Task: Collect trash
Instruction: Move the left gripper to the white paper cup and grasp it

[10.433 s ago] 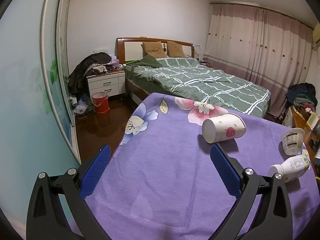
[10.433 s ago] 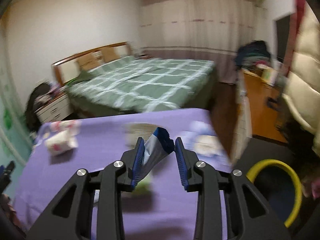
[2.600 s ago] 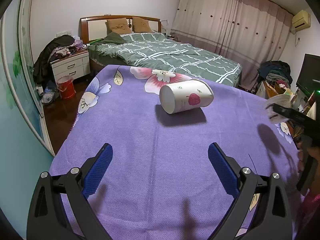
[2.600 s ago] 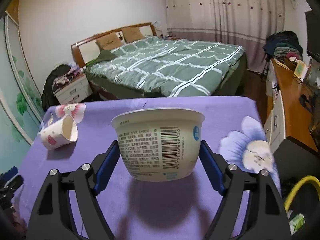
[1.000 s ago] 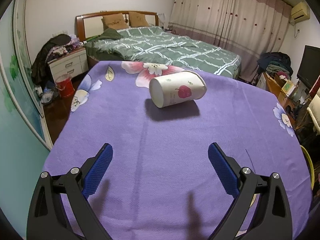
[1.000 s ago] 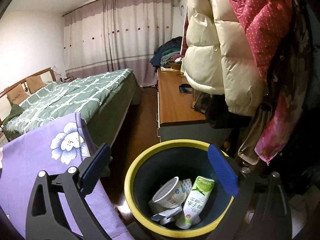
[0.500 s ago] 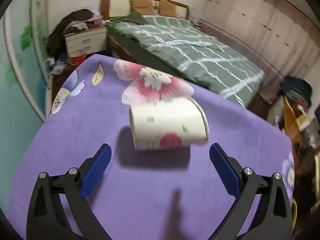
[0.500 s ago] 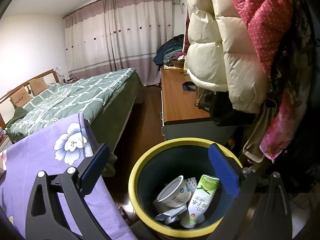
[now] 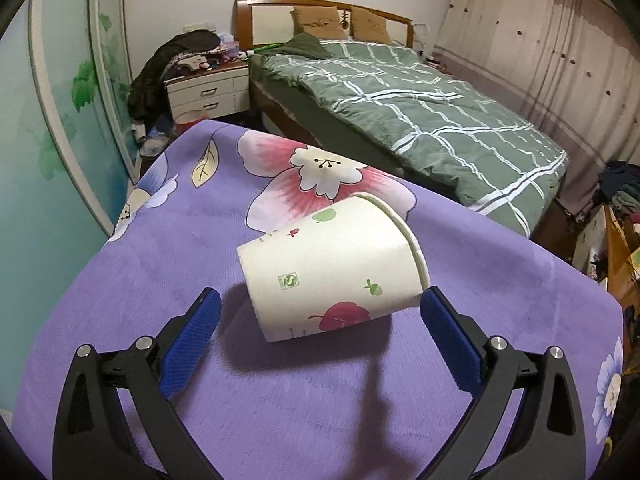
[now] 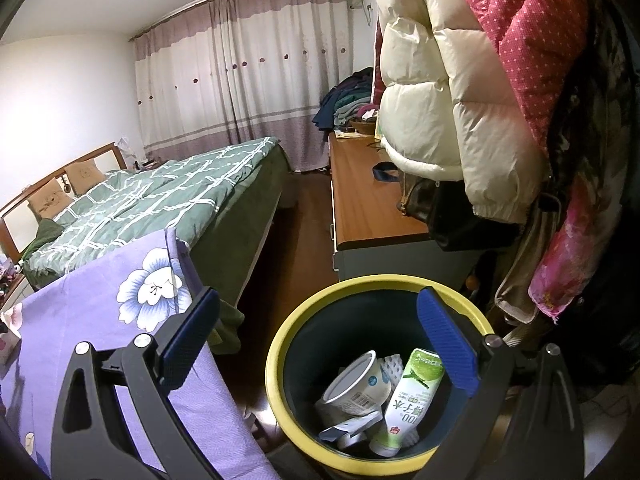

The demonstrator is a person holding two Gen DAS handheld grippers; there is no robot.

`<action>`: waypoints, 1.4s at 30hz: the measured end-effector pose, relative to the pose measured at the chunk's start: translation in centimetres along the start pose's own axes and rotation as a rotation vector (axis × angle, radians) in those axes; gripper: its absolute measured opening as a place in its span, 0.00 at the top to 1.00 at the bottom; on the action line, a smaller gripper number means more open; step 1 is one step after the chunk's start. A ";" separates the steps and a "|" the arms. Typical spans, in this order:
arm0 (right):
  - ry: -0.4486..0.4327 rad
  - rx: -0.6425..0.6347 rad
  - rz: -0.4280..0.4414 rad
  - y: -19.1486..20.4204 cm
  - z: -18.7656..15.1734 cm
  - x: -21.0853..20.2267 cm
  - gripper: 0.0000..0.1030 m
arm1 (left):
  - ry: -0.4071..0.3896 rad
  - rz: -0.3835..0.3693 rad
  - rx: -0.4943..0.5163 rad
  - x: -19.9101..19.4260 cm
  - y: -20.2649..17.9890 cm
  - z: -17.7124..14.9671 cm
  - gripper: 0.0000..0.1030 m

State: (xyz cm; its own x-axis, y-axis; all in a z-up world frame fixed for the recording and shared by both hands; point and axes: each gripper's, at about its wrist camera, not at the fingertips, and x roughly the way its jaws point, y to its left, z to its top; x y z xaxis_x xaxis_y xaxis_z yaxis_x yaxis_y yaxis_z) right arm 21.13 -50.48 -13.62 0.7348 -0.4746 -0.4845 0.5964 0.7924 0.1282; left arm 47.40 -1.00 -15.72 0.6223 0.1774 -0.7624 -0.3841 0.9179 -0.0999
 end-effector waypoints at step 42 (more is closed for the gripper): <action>0.023 -0.008 -0.003 0.7 -0.3 0.2 0.09 | 0.310 -0.388 0.918 5.3 -3.2 3.7 0.26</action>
State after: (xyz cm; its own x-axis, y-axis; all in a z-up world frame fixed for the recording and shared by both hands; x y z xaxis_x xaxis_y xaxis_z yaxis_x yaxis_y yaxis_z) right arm 21.66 -49.90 -13.87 0.7256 -0.4681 -0.5044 0.5956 0.7943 0.1196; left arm 54.41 -1.64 -17.04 0.3395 -0.1673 -0.9256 0.5517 0.8324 0.0519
